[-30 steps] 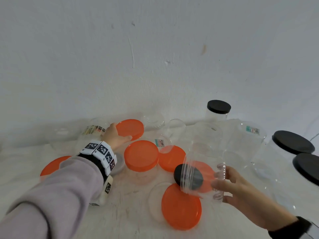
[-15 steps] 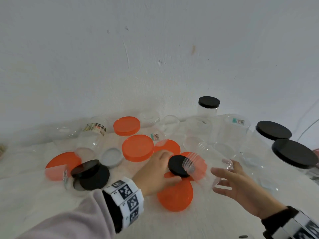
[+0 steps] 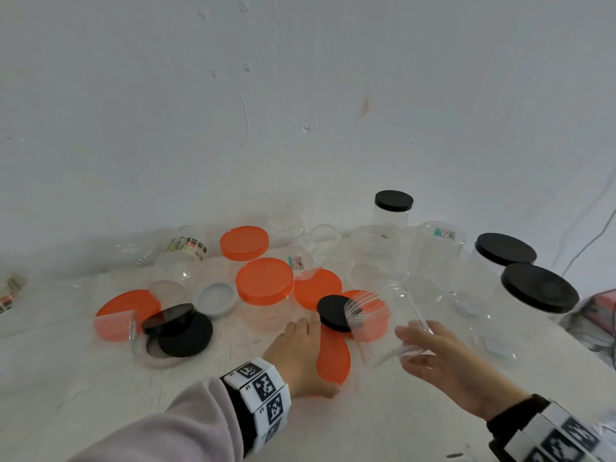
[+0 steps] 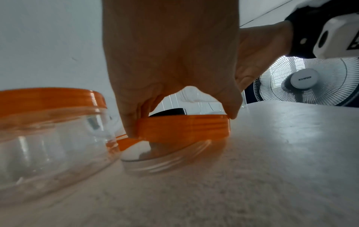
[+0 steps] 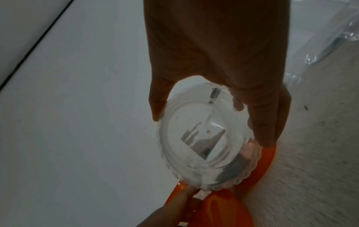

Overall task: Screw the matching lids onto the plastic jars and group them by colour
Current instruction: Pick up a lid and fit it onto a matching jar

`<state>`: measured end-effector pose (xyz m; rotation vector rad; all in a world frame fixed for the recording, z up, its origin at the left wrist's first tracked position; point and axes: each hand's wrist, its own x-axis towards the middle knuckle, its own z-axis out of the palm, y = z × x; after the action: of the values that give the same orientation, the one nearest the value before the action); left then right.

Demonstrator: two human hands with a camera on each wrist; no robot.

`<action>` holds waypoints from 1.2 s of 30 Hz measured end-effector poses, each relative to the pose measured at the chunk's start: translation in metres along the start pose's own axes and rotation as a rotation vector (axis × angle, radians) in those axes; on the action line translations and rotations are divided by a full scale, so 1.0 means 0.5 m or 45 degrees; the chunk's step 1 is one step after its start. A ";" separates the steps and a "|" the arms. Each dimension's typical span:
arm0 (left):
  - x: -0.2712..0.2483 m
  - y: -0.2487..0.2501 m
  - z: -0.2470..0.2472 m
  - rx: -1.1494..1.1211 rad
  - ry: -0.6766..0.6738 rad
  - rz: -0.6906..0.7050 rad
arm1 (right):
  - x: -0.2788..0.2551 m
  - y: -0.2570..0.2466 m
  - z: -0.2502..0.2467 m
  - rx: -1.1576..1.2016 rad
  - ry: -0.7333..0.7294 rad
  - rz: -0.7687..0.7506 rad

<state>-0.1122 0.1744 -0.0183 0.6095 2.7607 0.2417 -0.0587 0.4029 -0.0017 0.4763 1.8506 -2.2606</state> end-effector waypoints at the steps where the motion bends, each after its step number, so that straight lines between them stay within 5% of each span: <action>1: -0.006 -0.007 -0.003 -0.008 0.012 -0.003 | -0.002 0.001 0.004 -0.027 -0.023 0.018; 19: -0.177 -0.247 -0.094 -0.503 0.260 -0.406 | -0.029 0.007 0.215 -0.752 -0.629 0.047; 21: -0.194 -0.270 -0.106 -0.742 0.327 -0.396 | -0.008 -0.005 0.220 -0.877 -0.569 -0.125; 22: -0.204 -0.275 -0.112 -0.828 0.344 -0.406 | 0.031 -0.009 0.205 -0.680 -0.381 -0.230; 24: -0.219 -0.275 -0.121 -0.941 0.350 -0.441 | 0.094 -0.015 0.234 -0.663 -0.291 -0.334; 26: -0.227 -0.272 -0.122 -0.989 0.396 -0.421 | 0.083 -0.007 0.266 -0.932 -0.472 -0.366; 29: -0.237 -0.257 -0.118 -0.945 0.473 -0.308 | 0.029 0.034 0.333 -1.057 -0.647 -0.004; 36: -0.246 -0.228 -0.094 -0.709 0.514 -0.189 | 0.054 0.080 0.367 -1.134 -0.671 -0.182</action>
<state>-0.0649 0.0145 0.0314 0.2218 2.8769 1.1579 -0.0945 0.2172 -0.0162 -0.3637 2.3158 -1.1989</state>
